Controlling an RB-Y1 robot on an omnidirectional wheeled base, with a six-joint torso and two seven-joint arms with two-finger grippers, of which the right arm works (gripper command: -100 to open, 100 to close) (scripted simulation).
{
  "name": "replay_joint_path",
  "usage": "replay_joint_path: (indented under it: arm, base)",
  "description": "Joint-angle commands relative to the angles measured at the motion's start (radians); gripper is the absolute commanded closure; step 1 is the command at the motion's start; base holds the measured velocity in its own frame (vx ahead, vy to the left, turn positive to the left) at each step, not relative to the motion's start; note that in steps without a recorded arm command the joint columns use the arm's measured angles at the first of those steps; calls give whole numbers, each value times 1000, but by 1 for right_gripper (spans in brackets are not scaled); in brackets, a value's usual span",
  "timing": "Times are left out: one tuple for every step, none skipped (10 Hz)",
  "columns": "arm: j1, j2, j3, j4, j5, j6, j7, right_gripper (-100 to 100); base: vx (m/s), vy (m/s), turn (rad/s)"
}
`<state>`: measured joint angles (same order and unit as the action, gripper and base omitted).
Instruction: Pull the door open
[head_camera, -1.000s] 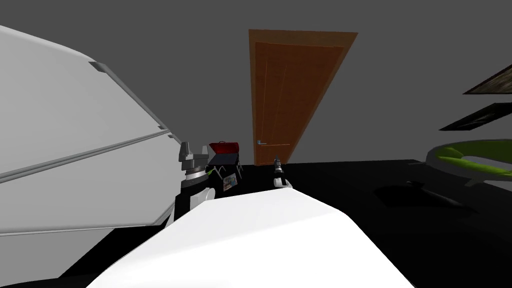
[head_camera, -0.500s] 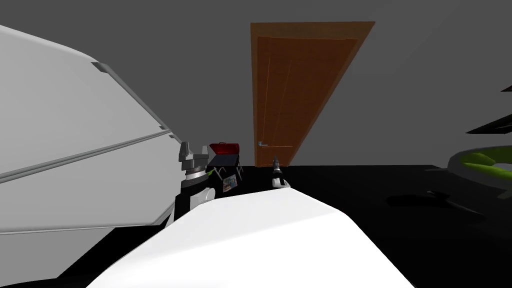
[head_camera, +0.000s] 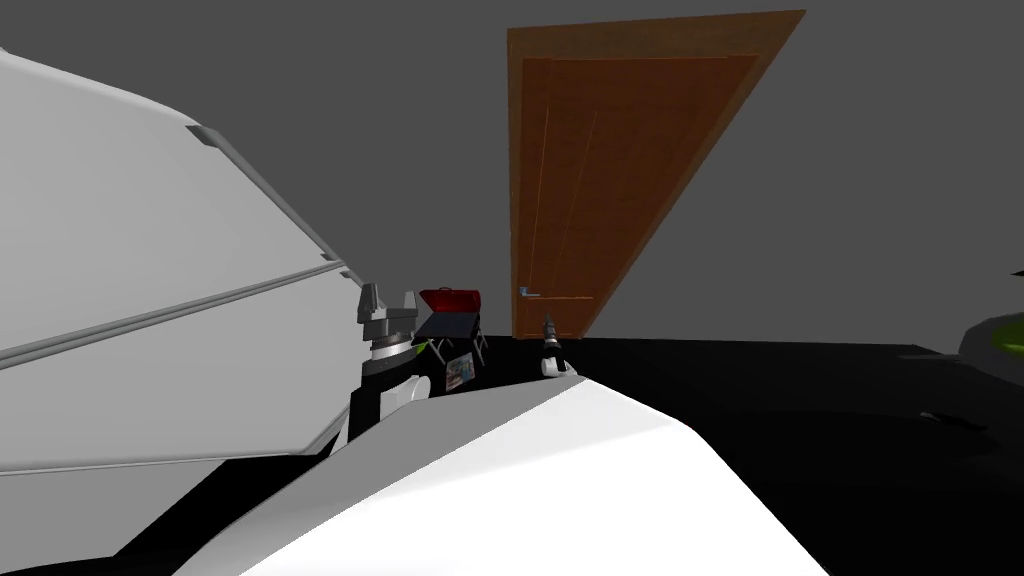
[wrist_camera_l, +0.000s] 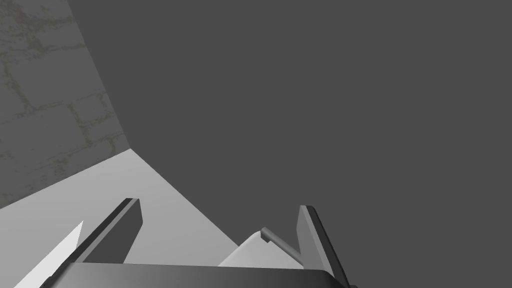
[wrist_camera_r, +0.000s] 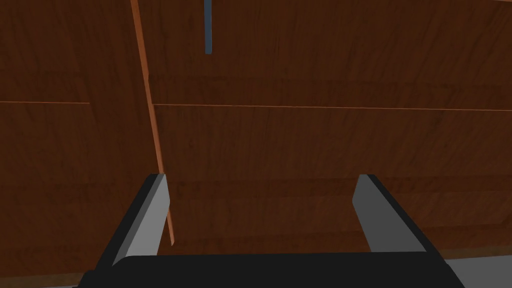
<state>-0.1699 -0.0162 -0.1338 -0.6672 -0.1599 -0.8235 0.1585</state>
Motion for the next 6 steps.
replay_joint_path:
  arm:
    - [-15,9,-2,32,-3,-4,2,-100]
    - [-21,12,-2,47,-4,-6,2,-100]
    - [-21,12,-2,47,-4,-6,2,-100]
    - [-30,19,-3,67,-6,-9,3,-100]
    - [-39,25,-4,87,-7,-12,3,-100]
    - [-43,28,-5,97,-8,-13,3,-100]
  base:
    - [179,19,58]
    - [149,-7,32]
    - [78,-23,11]
    - [100,-17,31]
    - [150,18,49]
    - [182,6,31]
